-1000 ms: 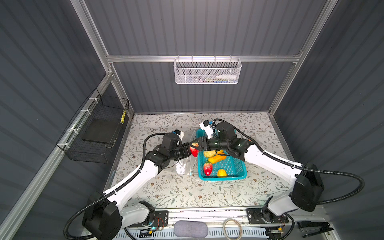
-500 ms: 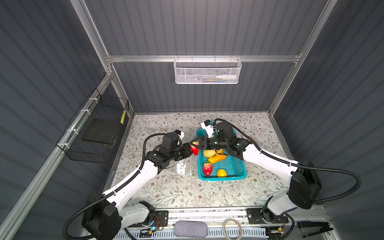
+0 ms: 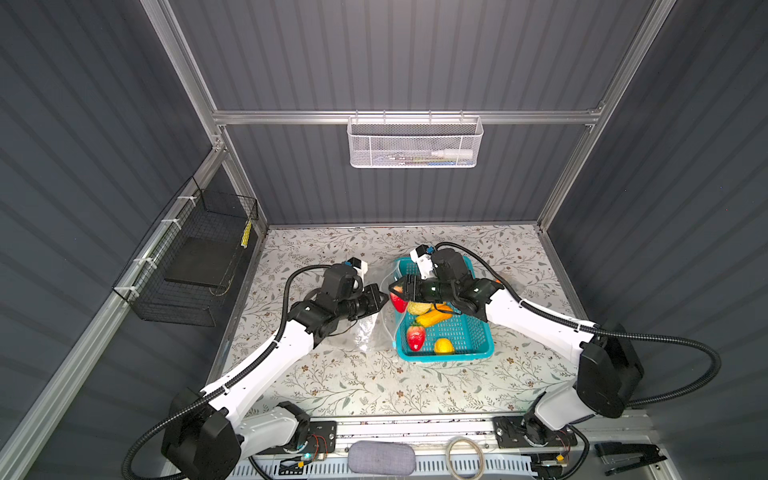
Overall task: Place the food in the zip-top bag and seal the zipper
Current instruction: 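Carry the peach with the right gripper to the bag held by the left gripper, then open the right gripper to drop the peach into the bag opening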
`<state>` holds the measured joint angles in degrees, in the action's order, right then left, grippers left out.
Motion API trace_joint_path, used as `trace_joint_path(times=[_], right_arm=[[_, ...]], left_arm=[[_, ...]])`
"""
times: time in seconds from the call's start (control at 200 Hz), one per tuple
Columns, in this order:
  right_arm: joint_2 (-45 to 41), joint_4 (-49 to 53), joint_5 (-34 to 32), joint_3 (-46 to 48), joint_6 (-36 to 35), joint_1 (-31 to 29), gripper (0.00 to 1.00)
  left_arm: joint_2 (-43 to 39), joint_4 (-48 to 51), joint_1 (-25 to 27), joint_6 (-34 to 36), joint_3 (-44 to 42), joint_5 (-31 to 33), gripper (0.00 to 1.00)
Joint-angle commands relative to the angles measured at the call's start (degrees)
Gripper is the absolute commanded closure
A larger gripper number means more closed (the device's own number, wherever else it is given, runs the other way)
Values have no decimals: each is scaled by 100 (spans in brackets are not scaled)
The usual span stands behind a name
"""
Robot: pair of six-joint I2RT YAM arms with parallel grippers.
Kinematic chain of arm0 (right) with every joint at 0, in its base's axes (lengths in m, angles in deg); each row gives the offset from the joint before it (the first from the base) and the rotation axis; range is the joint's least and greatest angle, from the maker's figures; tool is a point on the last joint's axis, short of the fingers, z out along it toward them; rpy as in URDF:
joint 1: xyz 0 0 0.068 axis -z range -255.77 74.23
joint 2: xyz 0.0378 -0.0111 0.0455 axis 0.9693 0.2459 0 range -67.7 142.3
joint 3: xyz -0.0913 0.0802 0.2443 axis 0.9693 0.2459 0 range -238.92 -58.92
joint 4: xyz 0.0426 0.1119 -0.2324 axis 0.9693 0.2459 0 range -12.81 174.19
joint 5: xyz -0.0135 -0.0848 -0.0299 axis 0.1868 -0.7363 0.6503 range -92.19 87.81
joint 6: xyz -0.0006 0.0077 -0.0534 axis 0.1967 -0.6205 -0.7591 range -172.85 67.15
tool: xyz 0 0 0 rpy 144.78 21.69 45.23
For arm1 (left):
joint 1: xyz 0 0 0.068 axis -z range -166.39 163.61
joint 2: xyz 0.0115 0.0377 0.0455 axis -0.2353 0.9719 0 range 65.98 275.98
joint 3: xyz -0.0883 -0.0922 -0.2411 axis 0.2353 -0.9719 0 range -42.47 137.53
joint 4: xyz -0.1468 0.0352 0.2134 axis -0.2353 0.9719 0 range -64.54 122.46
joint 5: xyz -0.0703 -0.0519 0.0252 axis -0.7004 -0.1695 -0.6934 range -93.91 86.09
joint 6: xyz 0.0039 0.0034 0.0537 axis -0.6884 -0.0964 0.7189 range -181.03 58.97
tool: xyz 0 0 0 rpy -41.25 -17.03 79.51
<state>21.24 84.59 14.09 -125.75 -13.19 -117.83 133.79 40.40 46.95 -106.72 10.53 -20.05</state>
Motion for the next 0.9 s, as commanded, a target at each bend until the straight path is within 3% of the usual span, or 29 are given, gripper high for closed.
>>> trace_joint_path(times=[0.0, 0.235, 0.605, 0.89], right_arm=[[206, 684, -712, -414, -134, -187, 55], [532, 1290, -1358, -867, -167, -466, 53], [414, 1389, -1500, -881, -214, -526, 25], [173, 1313, -1433, -886, -302, -527, 18]], left_arm=[[-77, -53, 23, -4, 279, -114, 100], [-4, -107, 23, -6, 365, -110, 100], [-14, -62, 23, -91, 190, 147, 100], [1, -80, 23, -97, 186, 166, 100]])
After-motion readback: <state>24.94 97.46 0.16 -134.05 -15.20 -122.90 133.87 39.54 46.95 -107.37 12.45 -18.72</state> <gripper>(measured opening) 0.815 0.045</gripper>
